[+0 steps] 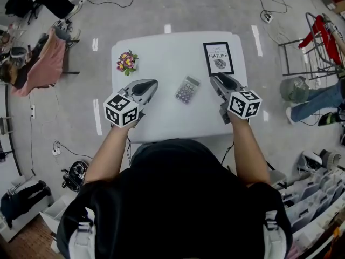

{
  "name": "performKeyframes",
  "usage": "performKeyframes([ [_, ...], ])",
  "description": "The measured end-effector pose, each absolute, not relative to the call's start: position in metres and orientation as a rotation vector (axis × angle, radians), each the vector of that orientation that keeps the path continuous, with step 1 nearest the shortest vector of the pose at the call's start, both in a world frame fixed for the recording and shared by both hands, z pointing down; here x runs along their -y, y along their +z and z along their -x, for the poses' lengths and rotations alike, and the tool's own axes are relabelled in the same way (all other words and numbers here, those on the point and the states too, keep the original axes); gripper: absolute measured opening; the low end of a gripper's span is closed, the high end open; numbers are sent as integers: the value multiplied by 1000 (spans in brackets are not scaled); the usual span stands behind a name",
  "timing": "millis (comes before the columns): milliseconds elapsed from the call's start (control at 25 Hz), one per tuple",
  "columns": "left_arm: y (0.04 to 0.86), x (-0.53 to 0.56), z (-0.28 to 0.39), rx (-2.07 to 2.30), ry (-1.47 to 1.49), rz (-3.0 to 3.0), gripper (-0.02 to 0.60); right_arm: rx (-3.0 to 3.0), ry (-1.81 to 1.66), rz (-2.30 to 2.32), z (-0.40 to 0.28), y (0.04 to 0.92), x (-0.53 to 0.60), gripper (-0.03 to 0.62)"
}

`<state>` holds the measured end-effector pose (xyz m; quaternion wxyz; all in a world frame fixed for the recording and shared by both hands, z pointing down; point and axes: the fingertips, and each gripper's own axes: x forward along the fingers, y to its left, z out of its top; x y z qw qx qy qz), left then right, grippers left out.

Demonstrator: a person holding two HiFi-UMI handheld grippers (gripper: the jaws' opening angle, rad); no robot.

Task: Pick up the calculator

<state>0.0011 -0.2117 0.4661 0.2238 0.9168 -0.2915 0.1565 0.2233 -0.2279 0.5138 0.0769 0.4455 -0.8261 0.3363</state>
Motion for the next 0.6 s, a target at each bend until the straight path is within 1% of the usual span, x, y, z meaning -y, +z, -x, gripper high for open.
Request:
performKeyframes([
  [600,493,227,-4,862,435,-2450,17,2401,1142,-1127,-218,591,256,169],
])
